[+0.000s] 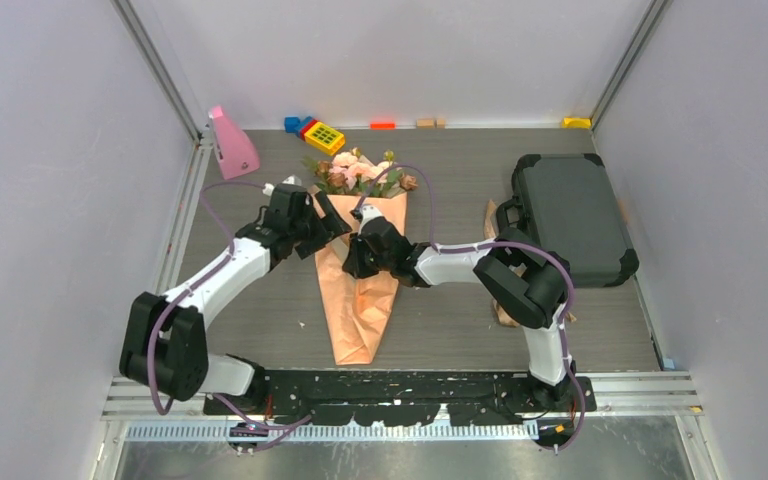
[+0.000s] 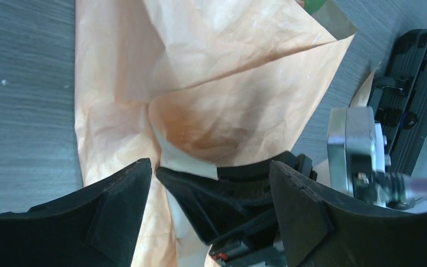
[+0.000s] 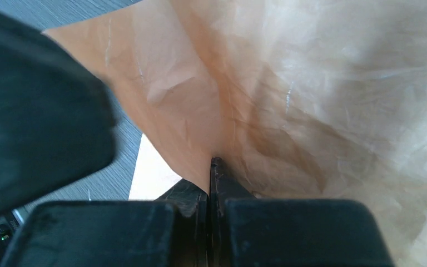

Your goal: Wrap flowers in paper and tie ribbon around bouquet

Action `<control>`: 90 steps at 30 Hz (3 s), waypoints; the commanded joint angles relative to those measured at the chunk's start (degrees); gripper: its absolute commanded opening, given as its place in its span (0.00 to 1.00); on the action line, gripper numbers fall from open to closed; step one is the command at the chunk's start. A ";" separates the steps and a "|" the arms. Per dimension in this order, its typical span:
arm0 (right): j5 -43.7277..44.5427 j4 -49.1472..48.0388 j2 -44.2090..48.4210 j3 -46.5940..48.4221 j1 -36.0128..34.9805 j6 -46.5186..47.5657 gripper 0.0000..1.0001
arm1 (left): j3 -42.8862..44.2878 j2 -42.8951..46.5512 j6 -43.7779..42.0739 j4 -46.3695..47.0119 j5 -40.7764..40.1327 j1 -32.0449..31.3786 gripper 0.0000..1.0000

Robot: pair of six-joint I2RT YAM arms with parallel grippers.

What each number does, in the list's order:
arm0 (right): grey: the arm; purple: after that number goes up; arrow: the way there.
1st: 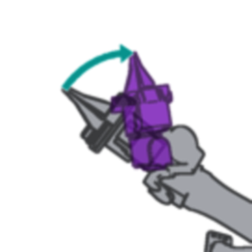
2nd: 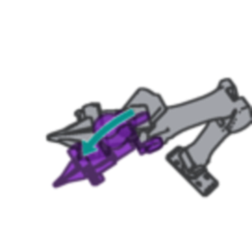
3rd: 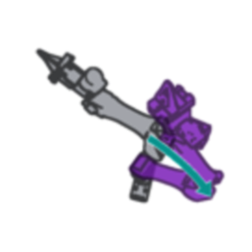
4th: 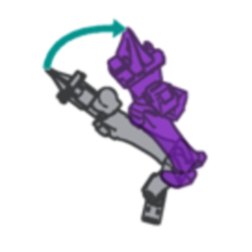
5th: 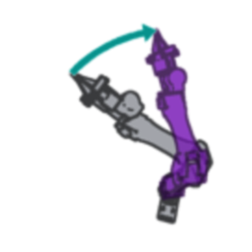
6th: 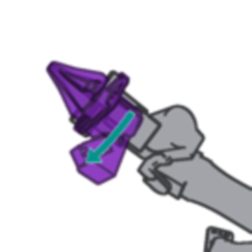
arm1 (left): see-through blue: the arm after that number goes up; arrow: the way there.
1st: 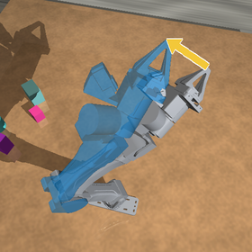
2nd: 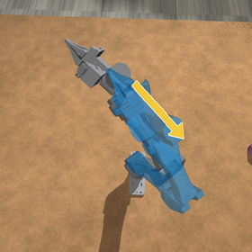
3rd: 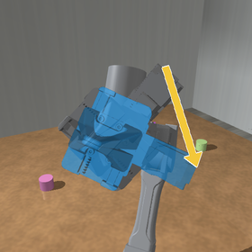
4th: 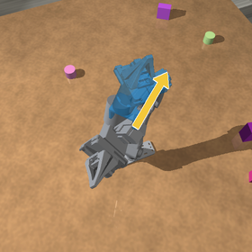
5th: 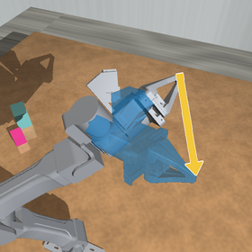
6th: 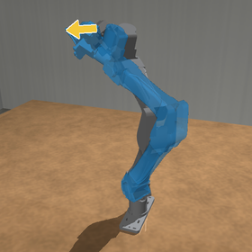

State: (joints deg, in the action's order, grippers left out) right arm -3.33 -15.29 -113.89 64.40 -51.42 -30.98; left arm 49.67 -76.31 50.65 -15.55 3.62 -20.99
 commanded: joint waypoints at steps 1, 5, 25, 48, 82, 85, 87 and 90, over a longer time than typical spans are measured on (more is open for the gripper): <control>1.09 -1.63 -0.34 1.29 -0.17 0.12 0.07 | 4.49 -4.11 -1.87 0.68 0.78 0.47 0.77; 1.22 -2.37 0.82 0.18 -0.17 -0.17 0.08 | 5.67 -6.67 -2.05 -2.40 -2.42 0.67 0.67; 13.97 3.72 21.24 -12.94 -8.82 6.78 0.79 | 12.03 -10.58 -12.74 -2.88 0.66 2.01 0.00; 3.16 -0.95 16.67 -23.93 -13.73 9.01 0.72 | 11.70 -19.93 -20.56 0.68 -0.70 9.11 0.03; -7.12 -1.36 28.64 -24.84 -14.65 9.36 0.69 | -9.89 -8.18 -11.54 8.57 15.40 10.36 0.00; -9.24 -1.73 30.46 -23.18 -14.58 9.55 0.66 | -10.82 -9.05 -11.72 9.70 16.05 10.36 0.00; -8.76 -2.41 29.36 -21.44 -14.44 9.19 0.64 | -11.26 -9.41 -11.72 10.12 16.14 10.36 0.00; -8.39 -4.04 24.58 -17.85 -12.78 8.23 0.56 | -11.70 -9.52 -11.72 10.41 15.65 10.36 0.00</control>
State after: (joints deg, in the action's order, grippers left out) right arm -10.48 -16.25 -85.54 41.43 -65.58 -21.56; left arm 37.76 -85.47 39.68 -8.95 18.85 -10.76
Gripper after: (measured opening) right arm 0.610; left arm 0.009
